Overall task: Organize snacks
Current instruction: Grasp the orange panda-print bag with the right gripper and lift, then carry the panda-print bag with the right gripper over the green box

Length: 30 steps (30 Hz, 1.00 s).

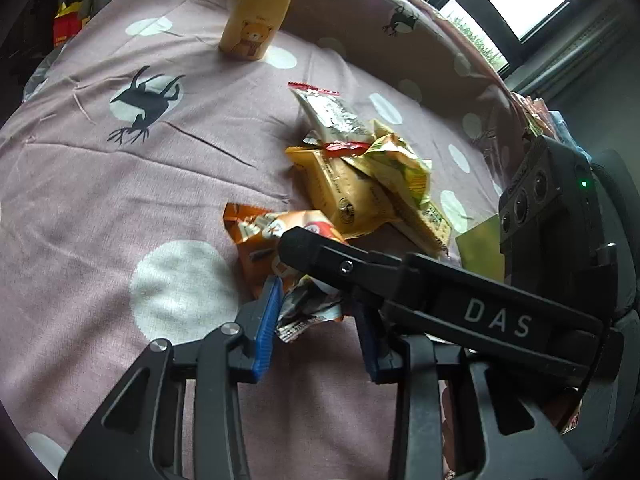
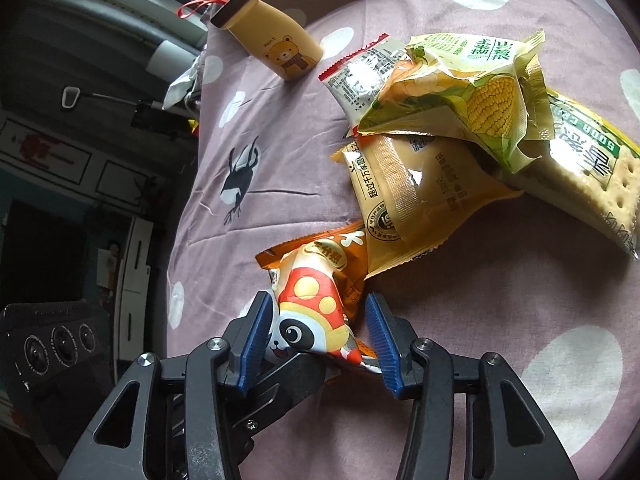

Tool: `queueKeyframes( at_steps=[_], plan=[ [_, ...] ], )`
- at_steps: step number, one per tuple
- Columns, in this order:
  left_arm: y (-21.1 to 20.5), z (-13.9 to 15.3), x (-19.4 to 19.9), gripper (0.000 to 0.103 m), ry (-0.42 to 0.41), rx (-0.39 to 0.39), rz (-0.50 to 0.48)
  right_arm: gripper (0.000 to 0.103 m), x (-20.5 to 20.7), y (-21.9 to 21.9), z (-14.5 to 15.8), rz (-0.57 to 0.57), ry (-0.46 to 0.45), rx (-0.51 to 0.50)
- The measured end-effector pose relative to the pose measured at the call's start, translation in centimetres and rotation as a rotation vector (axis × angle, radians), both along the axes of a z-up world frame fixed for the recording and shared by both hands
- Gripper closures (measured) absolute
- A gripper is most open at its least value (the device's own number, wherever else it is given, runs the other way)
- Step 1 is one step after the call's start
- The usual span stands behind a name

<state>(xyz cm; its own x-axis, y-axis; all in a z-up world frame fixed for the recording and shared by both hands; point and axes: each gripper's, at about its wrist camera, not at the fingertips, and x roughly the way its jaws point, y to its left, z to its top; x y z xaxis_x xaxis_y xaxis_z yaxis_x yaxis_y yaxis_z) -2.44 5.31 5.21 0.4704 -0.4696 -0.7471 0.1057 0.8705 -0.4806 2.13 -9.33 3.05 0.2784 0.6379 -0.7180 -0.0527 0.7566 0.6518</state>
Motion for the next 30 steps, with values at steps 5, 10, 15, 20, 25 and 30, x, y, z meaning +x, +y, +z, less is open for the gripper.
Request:
queueKeyframes(
  at_steps=[5, 10, 15, 20, 25, 30],
  plan=[
    [-0.5, 1.4, -0.8, 0.069, -0.083, -0.013, -0.035, 0.052, -1.1, -0.5, 2.1, -0.014, -0.072, 0.022],
    [-1.6, 3.0, -1.6, 0.069, -0.161, -0.038, -0.079, 0.052, -2.4, -1.5, 4.2, -0.044, -0.141, 0.035],
    [-2.4, 4.4, -2.6, 0.069, -0.235, -0.051, -0.116, 0.052, -3.9, -2.4, 6.3, -0.071, -0.219, 0.021],
    [-3.0, 5.4, -3.3, 0.069, -0.282, -0.076, -0.145, 0.052, -4.8, -3.0, 7.8, -0.098, -0.265, -0.005],
    [-3.8, 6.7, -4.1, 0.069, -0.345, -0.112, -0.183, 0.052, -6.2, -3.9, 9.7, -0.126, -0.320, -0.037],
    [-5.1, 8.3, -5.0, 0.069, -0.418, -0.147, -0.220, 0.052, -7.6, -5.2, 11.8, -0.173, -0.374, -0.065]
  ],
)
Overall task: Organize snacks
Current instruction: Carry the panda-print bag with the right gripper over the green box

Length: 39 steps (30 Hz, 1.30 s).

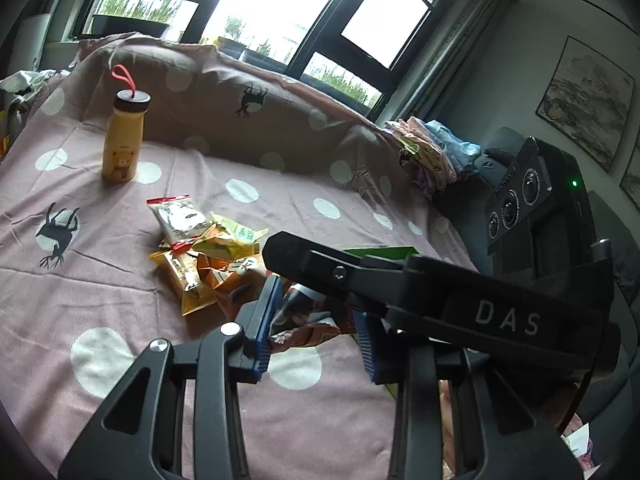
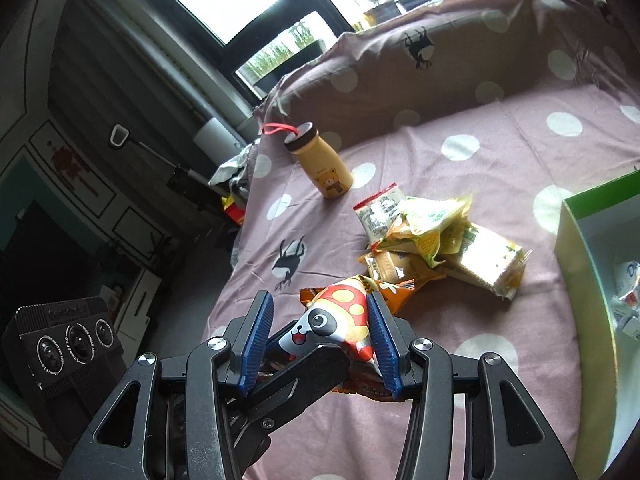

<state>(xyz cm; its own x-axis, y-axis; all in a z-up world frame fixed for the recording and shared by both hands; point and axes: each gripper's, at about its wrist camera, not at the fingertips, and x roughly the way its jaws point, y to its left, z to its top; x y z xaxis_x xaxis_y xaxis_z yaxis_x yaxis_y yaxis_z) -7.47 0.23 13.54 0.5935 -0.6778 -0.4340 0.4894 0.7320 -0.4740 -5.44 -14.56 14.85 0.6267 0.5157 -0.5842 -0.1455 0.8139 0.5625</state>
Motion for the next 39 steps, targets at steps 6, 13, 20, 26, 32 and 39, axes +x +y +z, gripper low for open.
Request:
queueKeyframes(
  at_steps=[6, 13, 20, 26, 32, 39],
  plan=[
    [-3.6, 1.7, -0.4, 0.069, -0.056, -0.007, -0.094, 0.052, -1.7, -3.3, 1.8, -0.091, -0.041, -0.007],
    [-10.2, 2.5, 0.0, 0.069, -0.087, 0.013, -0.262, 0.052, -4.0, -9.6, 2.8, -0.262, -0.052, 0.023],
    [-16.4, 1.9, 0.6, 0.069, -0.068, 0.002, -0.426, 0.052, -6.1, -15.2, 2.5, -0.442, -0.028, 0.023],
    [-19.7, 1.6, 0.5, 0.069, -0.051, 0.002, -0.503, 0.052, -7.4, -18.2, 1.9, -0.531, -0.006, 0.027],
    [-21.6, 1.2, 0.6, 0.069, -0.031, 0.001, -0.548, 0.052, -8.2, -19.7, 1.4, -0.576, 0.012, 0.023],
    [-22.0, 0.4, 0.7, 0.069, 0.004, 0.002, -0.585, 0.052, -8.5, -20.8, 0.8, -0.608, 0.046, 0.022]
  ],
)
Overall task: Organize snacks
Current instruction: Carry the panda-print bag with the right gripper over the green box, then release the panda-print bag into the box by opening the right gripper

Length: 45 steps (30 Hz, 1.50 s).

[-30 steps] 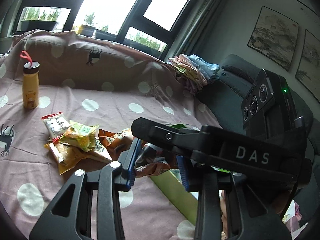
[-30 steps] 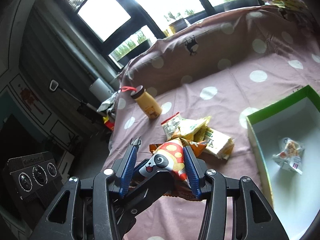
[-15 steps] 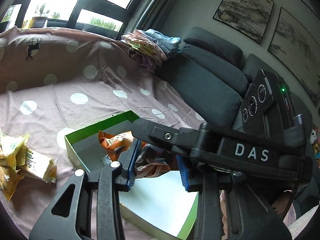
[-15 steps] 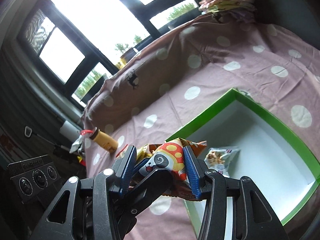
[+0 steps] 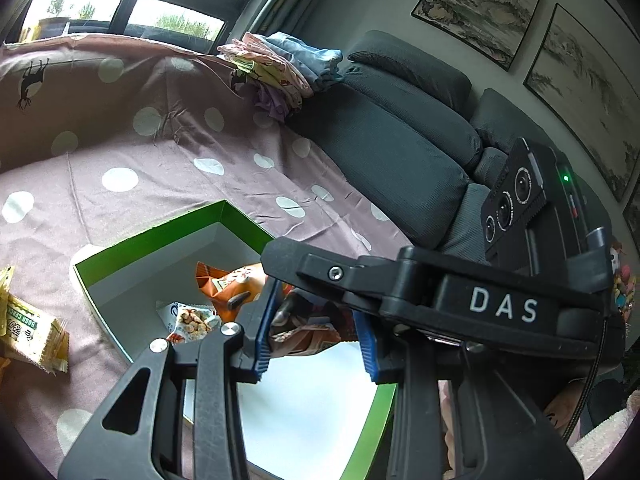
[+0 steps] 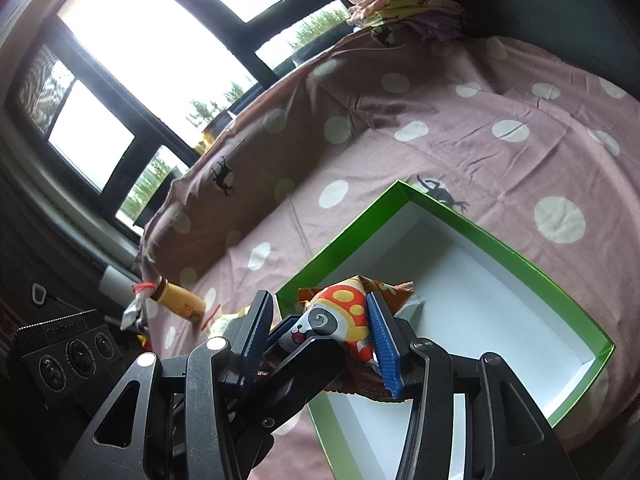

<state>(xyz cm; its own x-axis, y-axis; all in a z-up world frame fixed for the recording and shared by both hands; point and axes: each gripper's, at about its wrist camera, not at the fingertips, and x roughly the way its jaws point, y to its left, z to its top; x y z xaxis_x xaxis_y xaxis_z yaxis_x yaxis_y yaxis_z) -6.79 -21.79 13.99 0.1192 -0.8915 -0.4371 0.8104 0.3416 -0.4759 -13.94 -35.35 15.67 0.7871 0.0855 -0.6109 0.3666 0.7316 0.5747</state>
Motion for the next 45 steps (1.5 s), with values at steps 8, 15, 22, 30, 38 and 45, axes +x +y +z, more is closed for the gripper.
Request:
queueKeyframes(
  at_steps=[8, 15, 22, 30, 38, 45],
  plan=[
    [-0.7, -1.1, 0.4, 0.069, 0.057, 0.013, -0.035, 0.052, 0.1, -0.6, -0.8, -0.028, 0.050, -0.003],
    [-1.2, -2.1, 0.7, 0.069, 0.119, 0.016, -0.063, 0.052, 0.3, -1.0, -1.6, -0.052, 0.113, -0.014],
    [-1.6, -2.9, 0.7, 0.069, 0.179, 0.011, -0.088, 0.052, 0.5, -1.1, -2.0, -0.083, 0.175, -0.045],
    [-1.7, -2.9, 0.4, 0.069, 0.184, 0.024, -0.092, 0.052, 0.6, -1.3, -2.3, -0.099, 0.210, -0.053],
    [-1.0, -2.9, 0.6, 0.066, 0.202, 0.050, -0.059, 0.049, 0.5, -1.7, -2.5, -0.130, 0.200, -0.022],
    [2.9, -1.2, 0.8, 0.050, 0.131, 0.074, 0.084, 0.040, 0.2, -1.3, -1.5, -0.165, 0.147, -0.064]
  ],
)
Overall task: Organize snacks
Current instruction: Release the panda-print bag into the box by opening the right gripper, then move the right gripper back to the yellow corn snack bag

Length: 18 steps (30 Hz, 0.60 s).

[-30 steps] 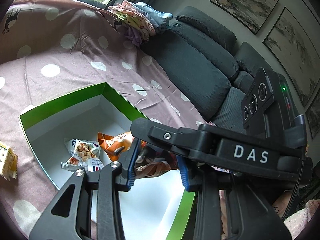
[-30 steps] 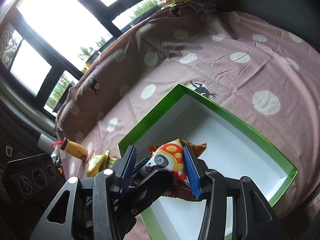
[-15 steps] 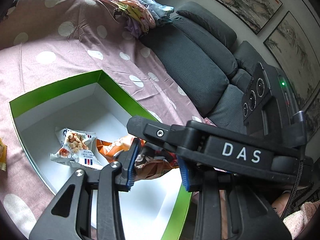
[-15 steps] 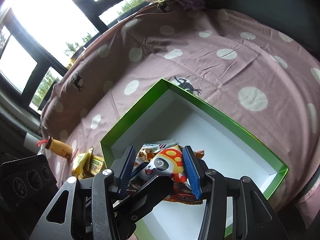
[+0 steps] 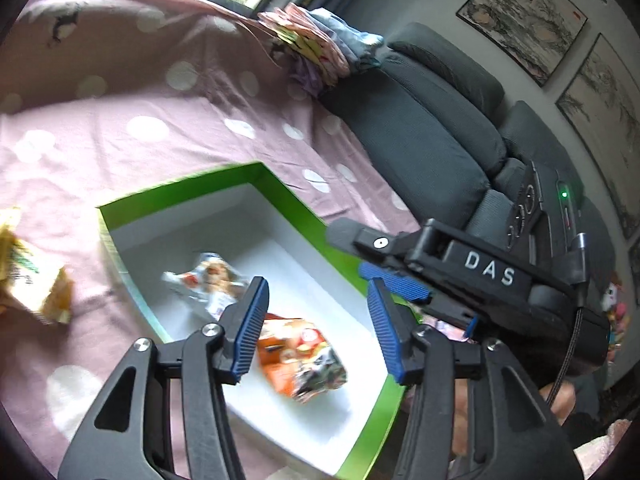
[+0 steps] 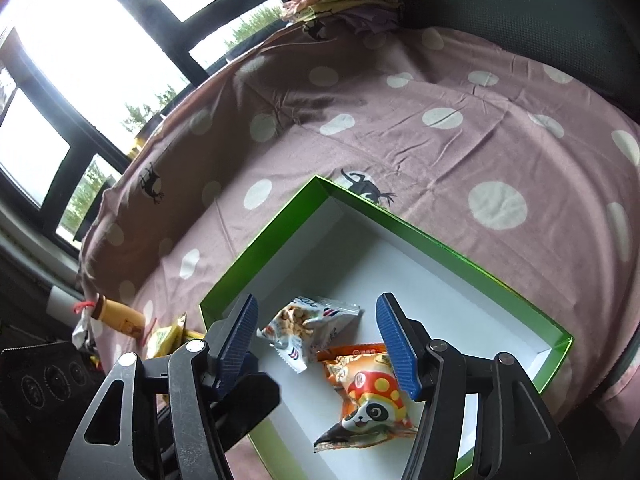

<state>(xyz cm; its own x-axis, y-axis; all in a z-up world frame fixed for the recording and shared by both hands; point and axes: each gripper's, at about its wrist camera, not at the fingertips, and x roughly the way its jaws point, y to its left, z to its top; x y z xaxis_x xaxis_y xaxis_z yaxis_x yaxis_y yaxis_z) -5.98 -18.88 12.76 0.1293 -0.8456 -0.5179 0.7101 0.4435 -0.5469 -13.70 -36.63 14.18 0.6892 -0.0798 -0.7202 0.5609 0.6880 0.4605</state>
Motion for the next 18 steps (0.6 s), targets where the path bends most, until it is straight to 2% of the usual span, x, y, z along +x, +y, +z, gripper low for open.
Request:
queueKeyframes(
  at_steps=[2, 3, 4, 6, 14, 18],
  plan=[
    [1.6, 0.4, 0.0, 0.040, -0.025, 0.027, 0.050, 0.040, 0.1, 0.2, 0.4, 0.000, -0.023, -0.014],
    [2.6, 0.6, 0.0, 0.038, -0.037, 0.039, 0.082, 0.035, 0.1, 0.4, 0.6, 0.000, -0.035, -0.021],
    [3.6, 0.7, 0.0, 0.033, -0.045, 0.050, 0.113, 0.025, 0.1, 0.6, 0.7, -0.001, -0.048, -0.028],
    [5.6, 1.0, 0.2, 0.027, -0.064, 0.085, 0.191, 0.018, 0.2, 1.0, 1.1, 0.012, -0.085, -0.041],
    [14.3, -0.2, 0.7, 0.018, -0.121, 0.259, 0.546, 0.017, 1.1, 3.2, 2.3, 0.082, -0.197, -0.054],
    [18.3, -1.7, 1.8, 0.015, -0.092, 0.301, 0.678, 0.016, 2.1, 4.6, 2.4, 0.144, -0.254, -0.015]
  ],
)
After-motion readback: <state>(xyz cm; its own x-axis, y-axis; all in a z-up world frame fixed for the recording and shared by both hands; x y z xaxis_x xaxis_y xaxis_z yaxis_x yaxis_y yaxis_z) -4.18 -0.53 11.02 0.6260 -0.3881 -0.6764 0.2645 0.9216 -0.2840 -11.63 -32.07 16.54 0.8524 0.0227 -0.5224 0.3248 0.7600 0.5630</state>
